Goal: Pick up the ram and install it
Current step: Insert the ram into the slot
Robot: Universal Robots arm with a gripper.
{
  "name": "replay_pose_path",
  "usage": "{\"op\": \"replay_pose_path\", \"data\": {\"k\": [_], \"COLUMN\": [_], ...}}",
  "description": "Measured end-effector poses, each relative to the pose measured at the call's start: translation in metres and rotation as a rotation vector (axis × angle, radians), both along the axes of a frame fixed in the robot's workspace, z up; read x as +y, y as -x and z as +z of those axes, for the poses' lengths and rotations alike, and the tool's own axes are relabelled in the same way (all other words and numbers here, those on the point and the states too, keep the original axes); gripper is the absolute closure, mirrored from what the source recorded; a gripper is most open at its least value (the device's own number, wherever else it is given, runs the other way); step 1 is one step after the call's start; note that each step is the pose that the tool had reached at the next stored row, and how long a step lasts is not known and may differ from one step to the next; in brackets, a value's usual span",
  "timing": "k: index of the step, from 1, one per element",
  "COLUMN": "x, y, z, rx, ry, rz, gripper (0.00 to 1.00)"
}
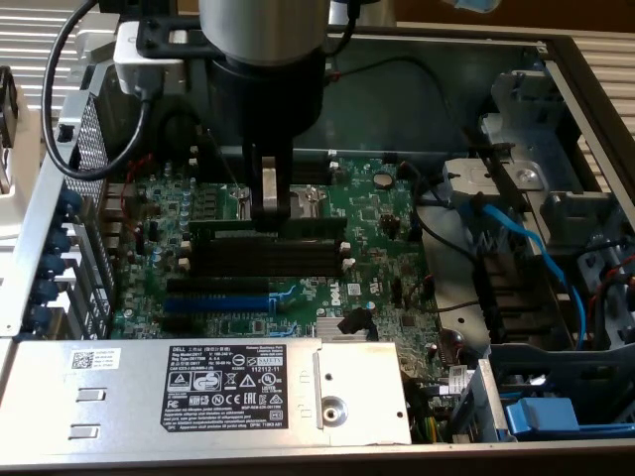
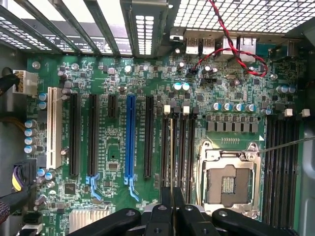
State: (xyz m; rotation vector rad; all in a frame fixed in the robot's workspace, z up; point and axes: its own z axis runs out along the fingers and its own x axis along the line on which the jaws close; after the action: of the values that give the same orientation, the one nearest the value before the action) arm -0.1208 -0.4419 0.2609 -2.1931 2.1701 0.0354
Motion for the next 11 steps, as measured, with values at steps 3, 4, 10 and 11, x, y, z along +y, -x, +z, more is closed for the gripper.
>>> {"op": "replay_pose_path", "data": {"k": [3, 4, 10, 11], "x": [0.0000, 0.0000, 0.0000, -0.0004], "y": [-0.0001, -0.0001, -0.0014, -0.0018], "z": [-0.0013, -0.0015, -0.0027, -0.0028], "rx": [0.0002, 0.0007, 0.0098, 0.0120], "ry": [0.0002, -0.0001, -0.0062, -0.0077], "rz": [-0.006, -0.008, -0.012, -0.012], "gripper": [0.88, 0.88, 0.88, 0.88]}}
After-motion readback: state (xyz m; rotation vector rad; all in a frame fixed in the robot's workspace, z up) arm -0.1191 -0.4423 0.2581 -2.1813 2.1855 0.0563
